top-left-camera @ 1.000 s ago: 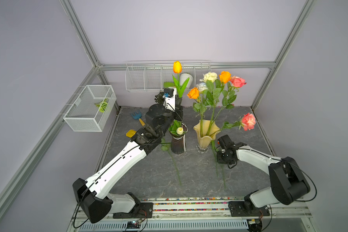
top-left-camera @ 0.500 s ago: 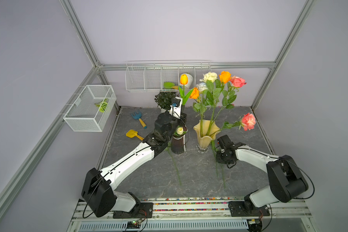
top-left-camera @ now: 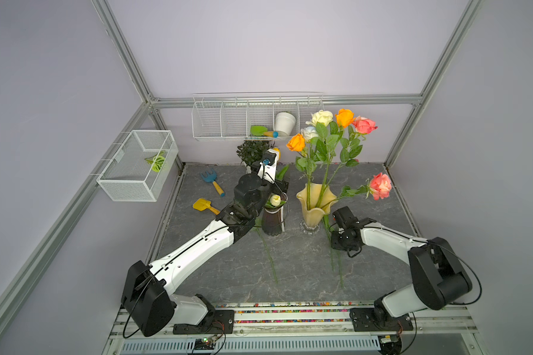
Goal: Arrange the flowers in different vases according to their variety
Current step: Insert the flower into the vase, then pick up the flower at the center of the board.
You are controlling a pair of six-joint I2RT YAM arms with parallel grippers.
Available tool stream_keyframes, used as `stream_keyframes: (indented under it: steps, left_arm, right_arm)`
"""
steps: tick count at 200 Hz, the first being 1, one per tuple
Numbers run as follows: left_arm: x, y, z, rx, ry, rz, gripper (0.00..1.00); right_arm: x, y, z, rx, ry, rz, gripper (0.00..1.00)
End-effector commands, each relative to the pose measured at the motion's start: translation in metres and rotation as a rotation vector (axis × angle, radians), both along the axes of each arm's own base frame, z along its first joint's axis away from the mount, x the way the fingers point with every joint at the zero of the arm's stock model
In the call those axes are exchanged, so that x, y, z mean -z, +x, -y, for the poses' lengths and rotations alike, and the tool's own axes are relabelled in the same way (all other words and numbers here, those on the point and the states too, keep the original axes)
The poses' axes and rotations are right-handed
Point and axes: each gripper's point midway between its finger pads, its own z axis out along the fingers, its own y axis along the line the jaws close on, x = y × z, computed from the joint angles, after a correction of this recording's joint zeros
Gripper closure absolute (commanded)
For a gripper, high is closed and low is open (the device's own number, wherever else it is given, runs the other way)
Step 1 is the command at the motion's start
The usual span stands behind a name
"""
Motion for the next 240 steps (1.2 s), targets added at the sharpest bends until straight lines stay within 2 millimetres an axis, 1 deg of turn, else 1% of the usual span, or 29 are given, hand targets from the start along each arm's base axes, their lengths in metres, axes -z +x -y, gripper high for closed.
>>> stream_keyframes:
  steps: [1,41,62,89,98,114,118,150,160,174,186,200,228,240]
  left_arm:
    - [-0.025,-0.010,-0.007,0.005,-0.015,0.037,0.00]
    - [-0.033,-0.013,-0.013,-0.006,0.020,-0.013,0.00]
    - [-0.043,-0.019,-0.021,-0.018,0.011,-0.018,0.00]
    - [-0.067,-0.037,-0.035,-0.002,-0.032,0.014,0.00]
    - [-0.075,-0.045,-0.040,0.008,-0.046,0.025,0.00]
    - [-0.086,-0.058,-0.049,0.020,-0.066,0.033,0.00]
    - [-0.090,-0.060,-0.053,0.019,-0.071,0.036,0.00]
    - [-0.095,-0.081,-0.068,0.038,-0.094,-0.005,0.00]
    - [-0.092,-0.086,-0.072,0.044,-0.097,-0.036,0.00]
    - [-0.085,-0.090,-0.078,0.037,-0.116,-0.086,0.00]
    - [-0.076,-0.094,-0.083,0.028,-0.135,-0.137,0.00]
    - [-0.061,-0.094,-0.090,-0.008,-0.168,-0.209,0.00]
    - [-0.011,-0.093,-0.099,-0.082,-0.184,-0.393,0.00]
    - [0.012,-0.095,-0.102,-0.106,-0.188,-0.466,0.00]
  right_arm:
    - [0.006,-0.004,0.002,0.008,-0.002,-0.019,0.84]
    - [0.005,-0.003,0.002,0.007,-0.002,-0.015,0.84]
    - [0.006,-0.003,0.002,0.007,-0.001,-0.017,0.84]
    - [0.008,-0.004,0.002,0.008,-0.005,-0.025,0.87]
    - [0.009,-0.004,0.002,0.009,-0.007,-0.029,0.91]
    - [0.010,-0.004,0.003,0.011,-0.013,-0.037,1.00]
    - [0.010,-0.004,0.003,0.010,-0.014,-0.040,1.00]
    - [0.007,-0.002,0.004,0.018,-0.018,-0.030,1.00]
    - [0.003,-0.002,0.005,0.022,-0.022,-0.021,1.00]
    - [-0.010,-0.001,0.010,0.036,-0.031,0.019,1.00]
    - [-0.026,-0.001,0.016,0.055,-0.048,0.065,1.00]
    - [-0.049,-0.004,0.027,0.081,-0.068,0.134,1.00]
    - [-0.101,-0.019,0.049,0.123,-0.085,0.299,1.00]
    - [-0.123,-0.028,0.054,0.110,-0.068,0.378,1.00]
